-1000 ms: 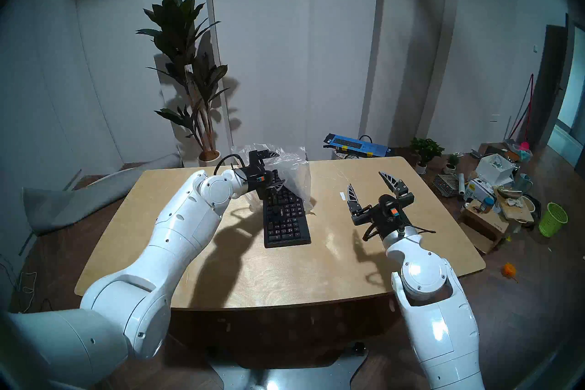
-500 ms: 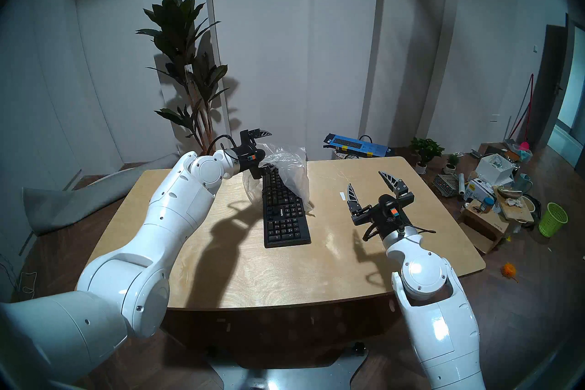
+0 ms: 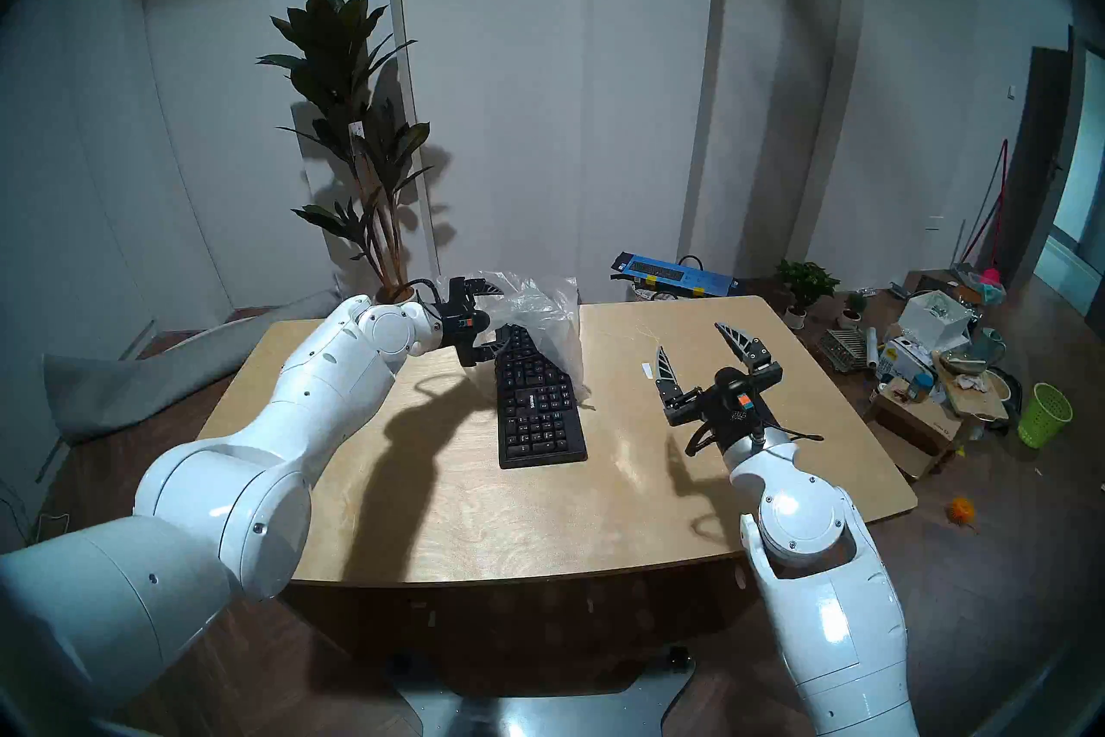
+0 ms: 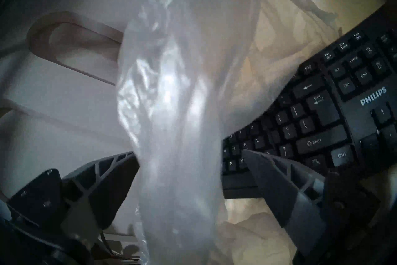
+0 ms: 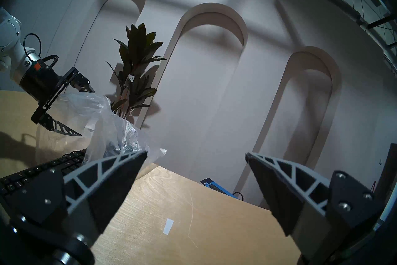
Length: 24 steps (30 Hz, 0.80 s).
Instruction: Unwrap the new keyboard and set the wrapping aside
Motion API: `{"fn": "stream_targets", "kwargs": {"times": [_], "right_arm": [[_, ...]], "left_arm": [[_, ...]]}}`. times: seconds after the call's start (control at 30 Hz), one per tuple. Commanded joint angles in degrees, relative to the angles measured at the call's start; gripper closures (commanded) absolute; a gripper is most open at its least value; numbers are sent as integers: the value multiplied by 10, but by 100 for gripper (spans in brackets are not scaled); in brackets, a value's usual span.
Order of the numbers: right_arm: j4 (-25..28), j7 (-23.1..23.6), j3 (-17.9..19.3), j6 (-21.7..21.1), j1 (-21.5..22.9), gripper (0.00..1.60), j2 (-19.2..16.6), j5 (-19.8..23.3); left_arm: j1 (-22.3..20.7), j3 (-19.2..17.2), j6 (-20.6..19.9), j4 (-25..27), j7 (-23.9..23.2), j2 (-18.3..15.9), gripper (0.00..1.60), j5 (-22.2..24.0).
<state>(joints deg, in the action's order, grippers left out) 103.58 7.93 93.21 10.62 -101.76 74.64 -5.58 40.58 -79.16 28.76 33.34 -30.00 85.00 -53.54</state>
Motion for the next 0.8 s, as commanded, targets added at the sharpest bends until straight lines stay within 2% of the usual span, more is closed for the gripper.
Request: {"fn": "stream_targets", "kwargs": {"times": [0.0,0.03,0.17,0.33,0.53,0.77], "right_arm": [[11,0,-1,6,3,0,0,0],[11,0,-1,6,3,0,0,0],[11,0,-2,6,3,0,-1,0],[11,-1,-2,7,3,0,-1,-1],[11,-2,-3,7,3,0,-2,-1],[11,-3,-3,7,3,0,-2,-1]], "left_arm": [[-61,-52,-29,-28,-5,26,100,52],[-67,-64,-35,-38,-8,30,160,66],[-79,-100,-55,-62,-28,38,160,114],[-84,-158,-79,-103,-80,48,160,192],[-89,-227,-114,-127,-145,47,160,289],[-112,-296,-184,-139,-184,36,160,387]]}}
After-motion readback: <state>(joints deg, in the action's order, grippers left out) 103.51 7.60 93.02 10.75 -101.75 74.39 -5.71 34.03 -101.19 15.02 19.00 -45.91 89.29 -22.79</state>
